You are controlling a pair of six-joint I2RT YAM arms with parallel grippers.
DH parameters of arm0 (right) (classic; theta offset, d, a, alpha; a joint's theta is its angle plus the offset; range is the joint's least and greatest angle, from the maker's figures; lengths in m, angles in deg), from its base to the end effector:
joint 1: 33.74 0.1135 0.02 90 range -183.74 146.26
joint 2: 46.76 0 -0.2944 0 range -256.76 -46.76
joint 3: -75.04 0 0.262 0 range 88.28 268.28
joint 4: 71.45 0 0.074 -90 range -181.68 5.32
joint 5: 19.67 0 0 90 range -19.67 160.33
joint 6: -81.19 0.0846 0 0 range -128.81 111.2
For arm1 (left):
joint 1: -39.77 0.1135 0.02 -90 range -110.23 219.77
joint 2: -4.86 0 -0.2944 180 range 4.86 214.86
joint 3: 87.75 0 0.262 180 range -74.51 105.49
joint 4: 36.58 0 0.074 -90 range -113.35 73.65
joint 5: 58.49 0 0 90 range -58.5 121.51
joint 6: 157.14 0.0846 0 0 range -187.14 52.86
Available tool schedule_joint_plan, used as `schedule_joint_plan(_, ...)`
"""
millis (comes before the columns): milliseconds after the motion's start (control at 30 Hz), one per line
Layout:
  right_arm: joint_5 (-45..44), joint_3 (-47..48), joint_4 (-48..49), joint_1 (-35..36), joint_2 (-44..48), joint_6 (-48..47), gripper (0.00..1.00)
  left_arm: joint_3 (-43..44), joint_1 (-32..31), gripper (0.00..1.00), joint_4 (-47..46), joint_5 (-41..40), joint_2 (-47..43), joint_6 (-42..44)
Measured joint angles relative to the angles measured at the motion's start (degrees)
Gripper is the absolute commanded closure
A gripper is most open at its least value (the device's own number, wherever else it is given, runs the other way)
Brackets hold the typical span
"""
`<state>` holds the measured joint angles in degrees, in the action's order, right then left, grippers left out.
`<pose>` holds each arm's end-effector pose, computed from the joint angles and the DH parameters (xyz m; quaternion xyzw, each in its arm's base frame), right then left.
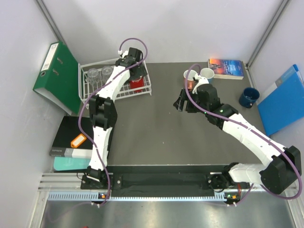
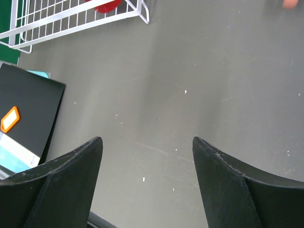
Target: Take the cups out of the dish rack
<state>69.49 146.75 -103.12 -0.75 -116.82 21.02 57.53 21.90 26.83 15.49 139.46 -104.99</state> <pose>0.2681 0.1725 0.3185 -0.0202 0.8659 0.2551 0.4299 0.5575 -0.1552 0.2481 -0.2066 0.9164 -0.0311 0.3414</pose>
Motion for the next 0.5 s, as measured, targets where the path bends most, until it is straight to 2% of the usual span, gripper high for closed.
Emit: schedule_joint_plan(500, -1.09, 0.00, 0.00, 0.02, 0.00, 0.02, 0.23, -2.91, 0.17, 0.03, 1.07, -6.60, -0.24, 1.44)
